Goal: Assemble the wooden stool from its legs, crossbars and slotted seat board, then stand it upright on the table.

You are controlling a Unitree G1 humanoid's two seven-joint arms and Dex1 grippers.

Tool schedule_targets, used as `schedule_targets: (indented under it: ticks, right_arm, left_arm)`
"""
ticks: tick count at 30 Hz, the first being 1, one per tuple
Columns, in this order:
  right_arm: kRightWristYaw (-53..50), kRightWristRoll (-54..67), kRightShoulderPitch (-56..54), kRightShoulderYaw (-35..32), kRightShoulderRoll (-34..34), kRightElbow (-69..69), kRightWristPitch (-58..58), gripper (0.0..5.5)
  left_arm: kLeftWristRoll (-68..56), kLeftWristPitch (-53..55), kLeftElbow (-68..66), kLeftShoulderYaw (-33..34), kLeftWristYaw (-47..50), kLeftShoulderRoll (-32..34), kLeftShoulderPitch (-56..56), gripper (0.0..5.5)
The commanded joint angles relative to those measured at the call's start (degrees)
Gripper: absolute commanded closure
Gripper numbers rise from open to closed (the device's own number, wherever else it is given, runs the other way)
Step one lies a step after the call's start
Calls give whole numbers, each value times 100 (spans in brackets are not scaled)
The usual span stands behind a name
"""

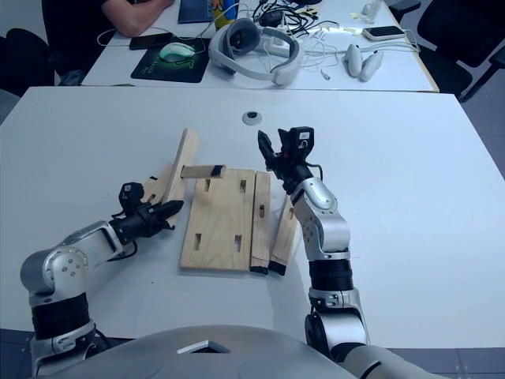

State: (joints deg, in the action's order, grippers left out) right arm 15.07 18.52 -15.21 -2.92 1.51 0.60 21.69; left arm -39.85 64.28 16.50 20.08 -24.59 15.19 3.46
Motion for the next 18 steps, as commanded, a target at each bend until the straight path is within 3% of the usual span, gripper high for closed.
schedule_targets:
  ticks: [1, 8, 18]
  right_arm:
    - [423, 420, -205, -326, 245, -192, 127, 281]
    - [1396, 1906, -679, -923, 516, -617, 1115, 281]
    - [1596, 3899, -1375, -1392, 311, -778, 2880, 281]
  left_arm:
    - [-486, -174, -510, 114, -706, 316, 544, 444]
    - [-1013, 6, -1414, 15, -1821, 953, 1164, 444]
    - [-1700, 635, -2197, -321, -2537, 966, 1752, 444]
